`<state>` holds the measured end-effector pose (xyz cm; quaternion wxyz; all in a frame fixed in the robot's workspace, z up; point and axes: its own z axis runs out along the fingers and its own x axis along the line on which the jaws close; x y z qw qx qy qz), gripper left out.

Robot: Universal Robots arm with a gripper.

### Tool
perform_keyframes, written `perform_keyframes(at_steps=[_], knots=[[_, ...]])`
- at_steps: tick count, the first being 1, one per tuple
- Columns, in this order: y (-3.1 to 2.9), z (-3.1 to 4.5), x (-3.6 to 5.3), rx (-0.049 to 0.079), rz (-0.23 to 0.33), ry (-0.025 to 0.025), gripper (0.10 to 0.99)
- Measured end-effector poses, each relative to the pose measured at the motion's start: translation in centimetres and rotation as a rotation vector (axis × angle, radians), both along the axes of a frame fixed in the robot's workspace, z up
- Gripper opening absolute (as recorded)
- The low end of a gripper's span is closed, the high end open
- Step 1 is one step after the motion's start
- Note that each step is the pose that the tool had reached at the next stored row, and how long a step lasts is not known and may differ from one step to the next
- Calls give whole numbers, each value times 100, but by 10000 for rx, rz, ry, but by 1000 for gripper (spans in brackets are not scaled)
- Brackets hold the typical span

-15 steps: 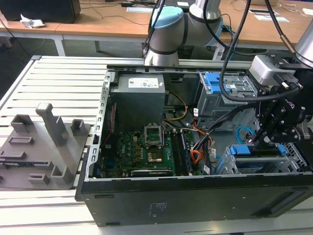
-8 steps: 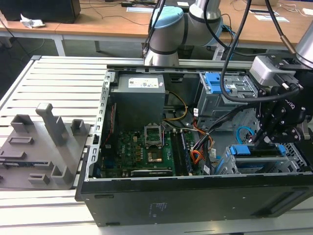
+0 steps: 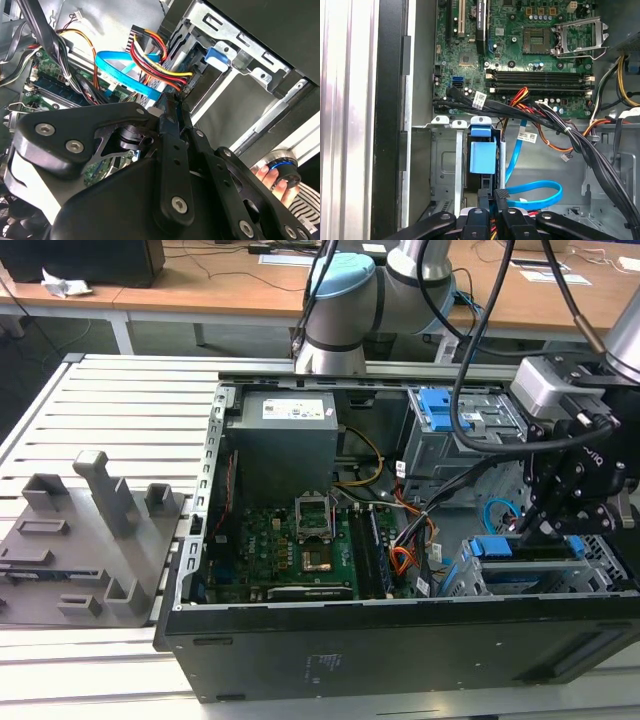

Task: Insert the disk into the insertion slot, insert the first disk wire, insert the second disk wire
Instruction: 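Insert the second disk wire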

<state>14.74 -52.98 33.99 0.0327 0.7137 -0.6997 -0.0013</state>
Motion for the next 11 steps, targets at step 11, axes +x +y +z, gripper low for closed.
perform_keyframes(at_steps=[11], knots=[[-6, -52, 19, -2, 1, 2, 165]])
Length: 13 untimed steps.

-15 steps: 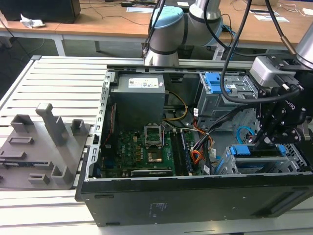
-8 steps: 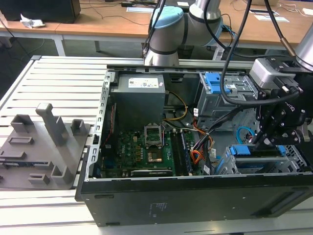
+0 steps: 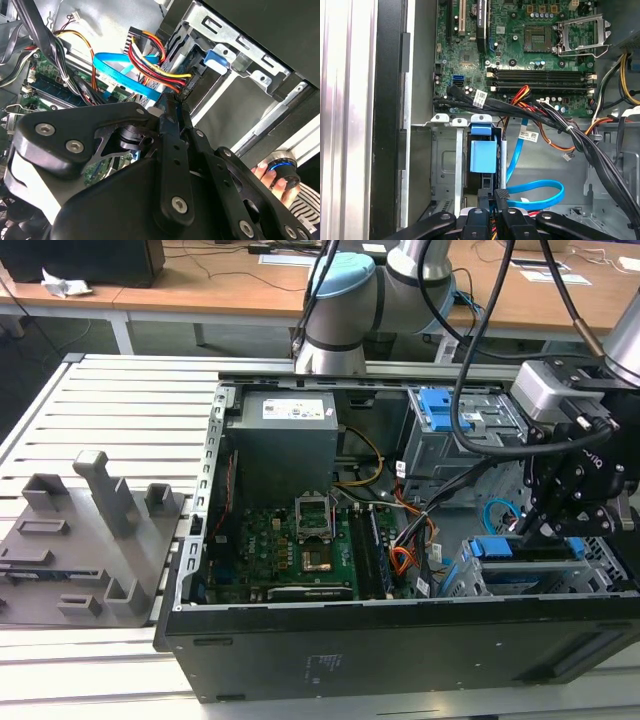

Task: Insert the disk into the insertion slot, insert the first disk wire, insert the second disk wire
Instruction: 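Insert the second disk wire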

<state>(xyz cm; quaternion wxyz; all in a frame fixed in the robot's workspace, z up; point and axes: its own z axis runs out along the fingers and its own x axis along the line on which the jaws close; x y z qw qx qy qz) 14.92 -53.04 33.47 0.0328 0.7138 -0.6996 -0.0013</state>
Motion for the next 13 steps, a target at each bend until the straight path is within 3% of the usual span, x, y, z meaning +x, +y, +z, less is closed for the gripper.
perform_keyframes(at_steps=[3, 4, 5, 6, 7, 10, 12, 13], knots=[[0, -6, 1, 10, 1, -1, 176], [0, -4, 1, 6, 2, 0, 235], [-1, 21, 0, 7, 1, 0, 235], [0, 131, 0, 2, 0, 0, 235], [0, 179, 0, 2, 0, 0, 235], [12, 263, -1, 1, -1, 0, 235], [25, 341, 0, 1, 0, 0, 106], [25, 361, 0, 1, 1, 0, 106]])
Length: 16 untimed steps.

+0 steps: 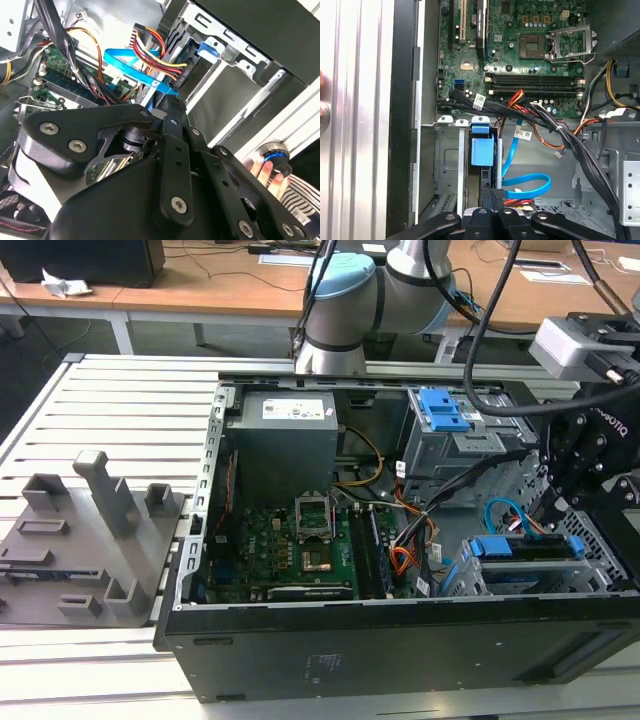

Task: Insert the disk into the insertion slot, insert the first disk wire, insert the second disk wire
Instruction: 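Insert the second disk wire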

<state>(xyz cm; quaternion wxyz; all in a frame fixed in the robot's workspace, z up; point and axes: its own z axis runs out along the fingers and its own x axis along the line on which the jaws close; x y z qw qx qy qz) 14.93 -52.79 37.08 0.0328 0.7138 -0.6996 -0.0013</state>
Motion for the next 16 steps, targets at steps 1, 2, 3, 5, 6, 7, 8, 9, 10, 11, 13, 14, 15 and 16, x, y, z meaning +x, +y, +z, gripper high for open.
perform_keyframes(at_steps=[1, 2, 3, 5, 6, 7, 8, 9, 10, 11, 13, 14, 15, 16], knots=[[0, 15, 0, -1, 0, 0, 106], [0, 23, 0, 3, -1, 0, 106], [0, 24, 0, 2, 0, 0, 106], [0, 25, 0, 0, 0, 0, 106], [0, 25, 0, 0, 0, 0, 106], [0, 25, 0, 1, 0, 0, 106], [0, 25, 0, 0, 0, 0, 106], [0, 26, -3, -1, 0, 0, 106], [0, 27, -11, -3, 0, 0, 106], [0, 27, -20, -2, 0, 0, 106], [0, 26, -57, -1, 0, 0, 106], [0, 25, -100, 0, 0, 0, 106], [0, 25, -139, 1, 0, 0, 106], [0, 26, -165, 0, 0, -1, 106]])
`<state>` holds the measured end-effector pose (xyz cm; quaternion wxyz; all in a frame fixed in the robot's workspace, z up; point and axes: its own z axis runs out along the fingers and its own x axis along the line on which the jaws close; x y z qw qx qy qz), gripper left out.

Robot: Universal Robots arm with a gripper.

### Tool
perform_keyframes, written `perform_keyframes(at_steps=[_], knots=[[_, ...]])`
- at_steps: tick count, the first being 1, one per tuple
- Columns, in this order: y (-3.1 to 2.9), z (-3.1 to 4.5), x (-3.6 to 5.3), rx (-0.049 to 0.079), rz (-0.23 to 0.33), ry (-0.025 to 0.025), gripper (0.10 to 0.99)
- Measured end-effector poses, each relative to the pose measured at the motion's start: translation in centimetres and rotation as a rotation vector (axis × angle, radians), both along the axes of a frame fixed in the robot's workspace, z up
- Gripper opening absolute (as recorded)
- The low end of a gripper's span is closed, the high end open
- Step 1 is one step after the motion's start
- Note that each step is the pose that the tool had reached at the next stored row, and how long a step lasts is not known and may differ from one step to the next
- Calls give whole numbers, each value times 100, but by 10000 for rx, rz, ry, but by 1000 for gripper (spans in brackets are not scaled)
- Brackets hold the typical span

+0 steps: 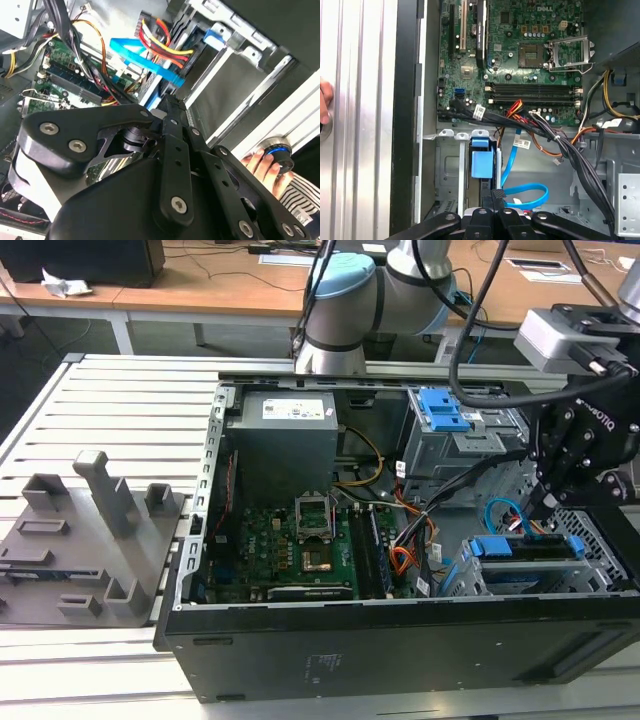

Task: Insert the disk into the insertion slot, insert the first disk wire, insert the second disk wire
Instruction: 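Insert the second disk wire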

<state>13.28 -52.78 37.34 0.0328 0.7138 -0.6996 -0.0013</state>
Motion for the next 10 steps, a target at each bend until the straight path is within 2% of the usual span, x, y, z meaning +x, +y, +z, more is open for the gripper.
perform_keyframes(at_steps=[3, 10], knots=[[-1, 0, -46, 0, -1, 0, 106], [0, 0, -47, 0, 0, 0, 106]])
